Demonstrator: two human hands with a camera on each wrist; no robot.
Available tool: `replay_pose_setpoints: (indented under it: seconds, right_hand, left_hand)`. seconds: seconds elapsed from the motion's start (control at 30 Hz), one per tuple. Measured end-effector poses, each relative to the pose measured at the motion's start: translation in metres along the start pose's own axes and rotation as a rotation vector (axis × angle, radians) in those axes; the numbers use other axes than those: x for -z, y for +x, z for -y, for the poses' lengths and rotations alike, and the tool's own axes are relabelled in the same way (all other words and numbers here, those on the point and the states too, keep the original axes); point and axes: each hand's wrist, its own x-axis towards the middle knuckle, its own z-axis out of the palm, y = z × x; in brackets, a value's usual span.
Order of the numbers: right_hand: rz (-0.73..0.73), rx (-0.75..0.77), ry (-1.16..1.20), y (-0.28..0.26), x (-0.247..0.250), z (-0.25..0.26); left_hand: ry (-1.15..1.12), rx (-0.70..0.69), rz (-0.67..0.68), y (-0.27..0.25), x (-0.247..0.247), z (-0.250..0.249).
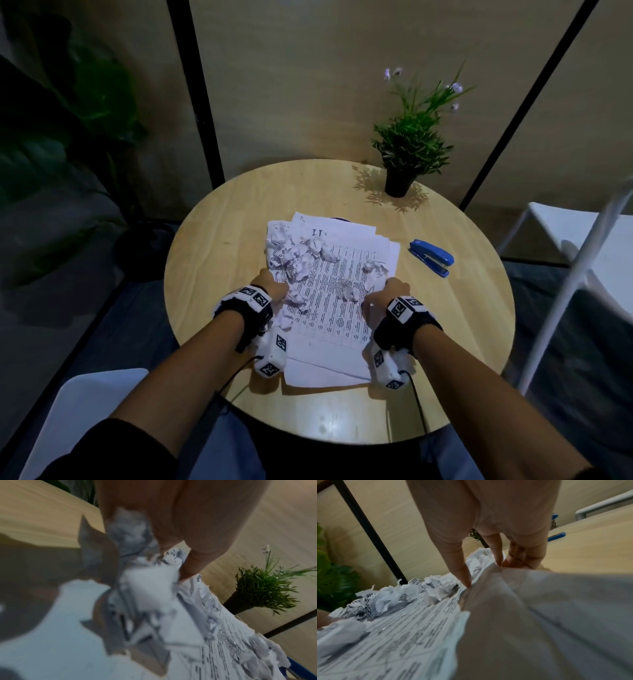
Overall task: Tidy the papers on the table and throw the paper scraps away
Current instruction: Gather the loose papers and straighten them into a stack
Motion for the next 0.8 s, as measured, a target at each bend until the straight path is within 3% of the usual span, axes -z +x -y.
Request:
replay_pose_setpoints:
  seconds: [0.27,0.4,0.5,0.63,0.8]
  right_hand:
    - [-0.096,-0.125,0.047,-0.005,-0.015,0.011]
    - [-0.096,-0.086,0.186,-0.008,-0.014,0.014]
    - [-0.099,-0.061,0.366,-0.011,-0.012,0.014]
    - [-0.028,-0.120,0.334,-0.015,-0.004,0.001]
    - [0.044,-0.009,0.083,-0.022,0.005,-0.004]
  left_hand:
    - [-0.363,-0.090,-0.055,0.001,-0.012,0.013]
    - [-0.289,-0.168,0.031,0.015,-0.021,0.024]
    - [-0.243,-0.209,0.011,0.036,-0.034,0.039]
    - [-0.357,-0.264,-0.029,-0.009,-0.024,0.024]
    - [-0.453,-0.299,-0.032,-0.024,-0.031,0.025]
